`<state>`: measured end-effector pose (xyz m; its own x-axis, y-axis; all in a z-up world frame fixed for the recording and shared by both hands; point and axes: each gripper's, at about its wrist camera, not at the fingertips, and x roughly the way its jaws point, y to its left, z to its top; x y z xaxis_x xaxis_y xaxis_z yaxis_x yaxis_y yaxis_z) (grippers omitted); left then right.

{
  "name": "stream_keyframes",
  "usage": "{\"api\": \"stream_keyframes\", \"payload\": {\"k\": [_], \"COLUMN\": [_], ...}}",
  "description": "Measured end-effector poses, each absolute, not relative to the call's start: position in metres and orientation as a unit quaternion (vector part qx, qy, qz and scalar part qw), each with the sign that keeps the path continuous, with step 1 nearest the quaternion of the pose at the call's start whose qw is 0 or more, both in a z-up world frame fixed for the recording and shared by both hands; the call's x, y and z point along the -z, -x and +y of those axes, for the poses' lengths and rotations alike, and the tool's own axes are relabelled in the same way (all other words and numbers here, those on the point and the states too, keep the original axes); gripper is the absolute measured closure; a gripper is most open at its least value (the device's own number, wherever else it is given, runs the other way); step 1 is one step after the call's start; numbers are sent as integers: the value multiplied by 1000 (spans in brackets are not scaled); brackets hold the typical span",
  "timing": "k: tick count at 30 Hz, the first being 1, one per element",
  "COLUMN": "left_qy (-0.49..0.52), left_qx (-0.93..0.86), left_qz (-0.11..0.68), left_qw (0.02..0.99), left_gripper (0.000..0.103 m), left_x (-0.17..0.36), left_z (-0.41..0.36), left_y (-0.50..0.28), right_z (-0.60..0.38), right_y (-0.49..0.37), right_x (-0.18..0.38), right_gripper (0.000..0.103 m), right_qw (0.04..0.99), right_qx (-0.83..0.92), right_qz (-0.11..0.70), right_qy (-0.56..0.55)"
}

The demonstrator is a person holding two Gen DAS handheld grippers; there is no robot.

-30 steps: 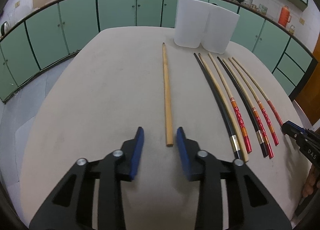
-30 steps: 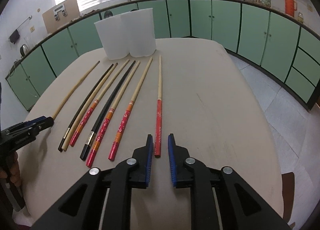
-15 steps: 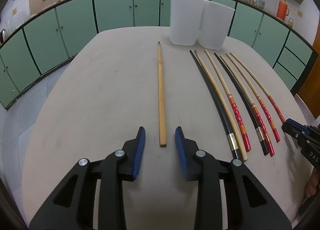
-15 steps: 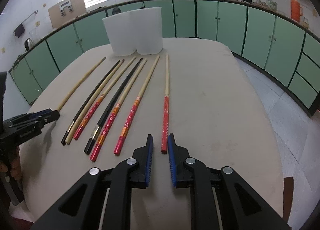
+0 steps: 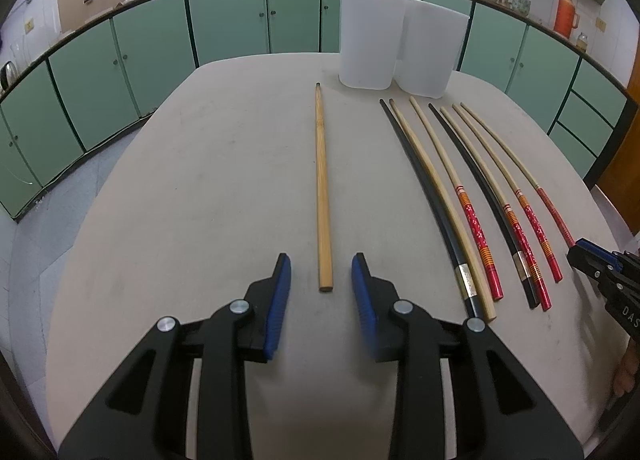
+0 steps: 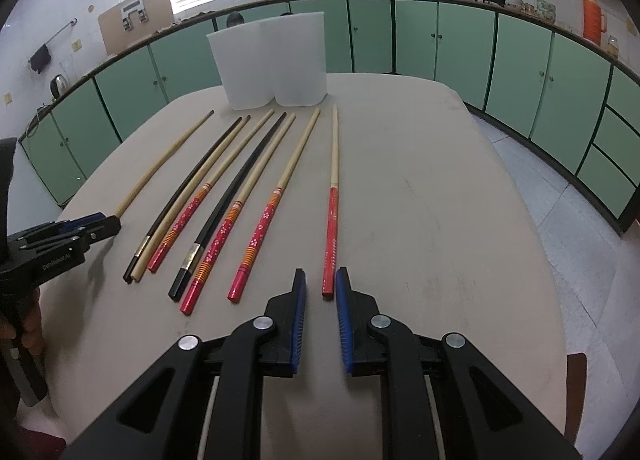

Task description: Organize utensils

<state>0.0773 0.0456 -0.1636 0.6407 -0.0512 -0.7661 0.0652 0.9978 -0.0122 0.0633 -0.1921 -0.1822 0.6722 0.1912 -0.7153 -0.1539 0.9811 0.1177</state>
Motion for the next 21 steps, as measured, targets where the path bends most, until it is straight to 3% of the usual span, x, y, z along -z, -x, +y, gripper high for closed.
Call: {"api": "stream_keyframes", "payload": {"k": [5, 7, 10, 21], "left_qy": [-10, -10, -16, -40], "left_qx": [33, 37, 44, 43], "left_qz": [422, 422, 421, 398], "left_qw": [906, 906, 906, 916], "left_gripper": [75, 87, 96, 97], "left_x": [164, 163, 164, 139], "left_z": [45, 44, 39, 33], "left_y": [-77, -76, -76, -62], "right_z": [-189, -189, -189, -195], "right_y": [-63, -64, -64, -54], "right_x": [182, 183, 183, 159], "right_gripper": [92, 94, 96, 97], "right_qw": [915, 914, 914, 927], "right_qx": [-89, -89, -89, -93], "right_qz": [394, 395, 395, 363], "right_qy": [-18, -16, -15, -8]}}
